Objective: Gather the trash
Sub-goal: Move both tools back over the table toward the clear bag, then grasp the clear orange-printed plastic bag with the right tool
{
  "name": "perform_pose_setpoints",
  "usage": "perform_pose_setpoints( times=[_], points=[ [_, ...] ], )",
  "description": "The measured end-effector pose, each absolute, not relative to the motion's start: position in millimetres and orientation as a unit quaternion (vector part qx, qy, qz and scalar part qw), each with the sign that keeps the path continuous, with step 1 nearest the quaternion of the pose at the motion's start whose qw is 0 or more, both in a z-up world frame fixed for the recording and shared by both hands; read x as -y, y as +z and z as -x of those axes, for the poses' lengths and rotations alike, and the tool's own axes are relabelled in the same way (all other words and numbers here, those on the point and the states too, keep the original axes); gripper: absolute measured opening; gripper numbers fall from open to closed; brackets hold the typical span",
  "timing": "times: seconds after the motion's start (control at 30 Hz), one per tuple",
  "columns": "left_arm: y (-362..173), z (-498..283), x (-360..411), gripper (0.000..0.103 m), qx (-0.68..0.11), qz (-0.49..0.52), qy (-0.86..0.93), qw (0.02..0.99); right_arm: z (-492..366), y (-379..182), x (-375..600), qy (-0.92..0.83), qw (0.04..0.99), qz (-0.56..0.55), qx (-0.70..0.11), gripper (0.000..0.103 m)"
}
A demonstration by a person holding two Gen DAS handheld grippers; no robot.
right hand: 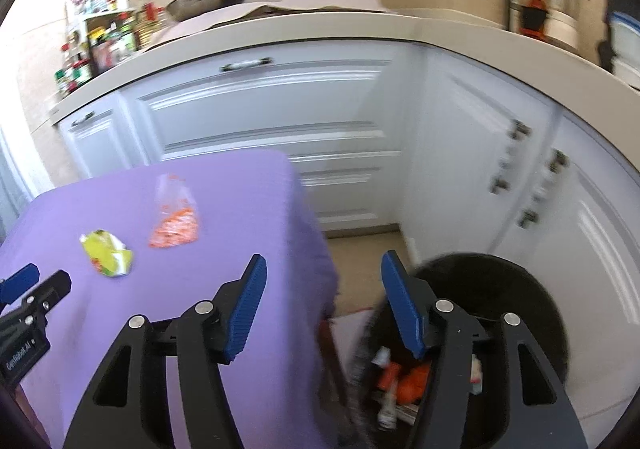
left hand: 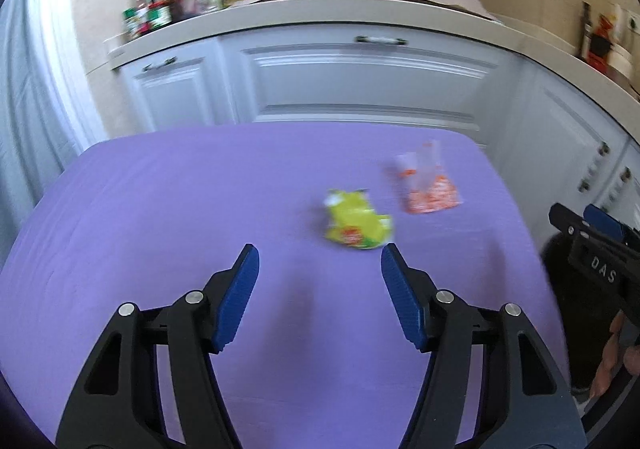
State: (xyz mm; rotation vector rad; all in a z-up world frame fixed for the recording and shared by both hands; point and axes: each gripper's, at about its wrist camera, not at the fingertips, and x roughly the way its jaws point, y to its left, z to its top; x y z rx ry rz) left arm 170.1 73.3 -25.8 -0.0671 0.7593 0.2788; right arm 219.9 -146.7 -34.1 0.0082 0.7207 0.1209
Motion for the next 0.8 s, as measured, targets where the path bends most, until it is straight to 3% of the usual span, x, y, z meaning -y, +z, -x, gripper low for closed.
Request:
perform_pose_setpoints(
  times=[0.27, 0.6, 0.8],
  points=[
    [-29.3, -159.1, -126.4, 0.063, -0.371, 0.063, 0.178, 0.909, -248.6, -33.7, 82.4, 0.105, 0.929, 0.010, -0.355, 0.065],
    [-36.3, -151.3, -180.4, 0.063, -0.374, 0.092, 0.226, 0.895, -279.8, -41.4, 34.4, 0.121, 0.921, 0.036, -0.370, 0.066],
    [-41.2, -152.5, -185.2, 0.063, -0.375, 0.095, 0.225, 0.894, -291.7, -50.8, 24.0, 0.124, 0.911, 0.040, -0.392, 0.039]
  ],
)
